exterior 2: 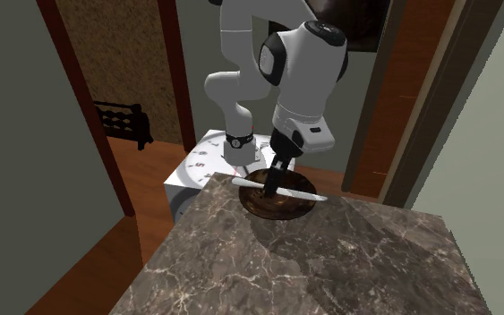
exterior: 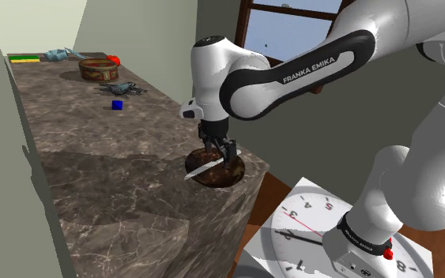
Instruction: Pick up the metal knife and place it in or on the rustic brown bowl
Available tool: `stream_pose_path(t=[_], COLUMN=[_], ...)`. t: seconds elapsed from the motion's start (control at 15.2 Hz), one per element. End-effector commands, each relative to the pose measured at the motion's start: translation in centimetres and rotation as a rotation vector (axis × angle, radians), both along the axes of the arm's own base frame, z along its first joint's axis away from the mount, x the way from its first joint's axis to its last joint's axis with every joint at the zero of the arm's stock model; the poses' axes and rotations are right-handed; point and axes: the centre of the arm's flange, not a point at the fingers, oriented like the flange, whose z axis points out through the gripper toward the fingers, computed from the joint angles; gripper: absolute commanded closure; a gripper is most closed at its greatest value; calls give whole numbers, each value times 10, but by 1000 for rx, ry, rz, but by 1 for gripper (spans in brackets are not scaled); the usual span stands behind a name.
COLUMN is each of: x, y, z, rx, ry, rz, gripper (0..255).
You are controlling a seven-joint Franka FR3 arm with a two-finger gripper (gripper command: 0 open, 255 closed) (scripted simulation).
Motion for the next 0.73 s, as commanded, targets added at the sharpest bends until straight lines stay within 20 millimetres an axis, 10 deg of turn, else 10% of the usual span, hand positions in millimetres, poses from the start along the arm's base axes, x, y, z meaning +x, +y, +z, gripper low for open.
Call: stream_pose_path(t=[0.0, 0.66], x=[1, 3], y=[5, 9], z=[20, 43], rx=[0, 0], ry=[0, 0], rz=[0, 0], gripper=[0, 0])
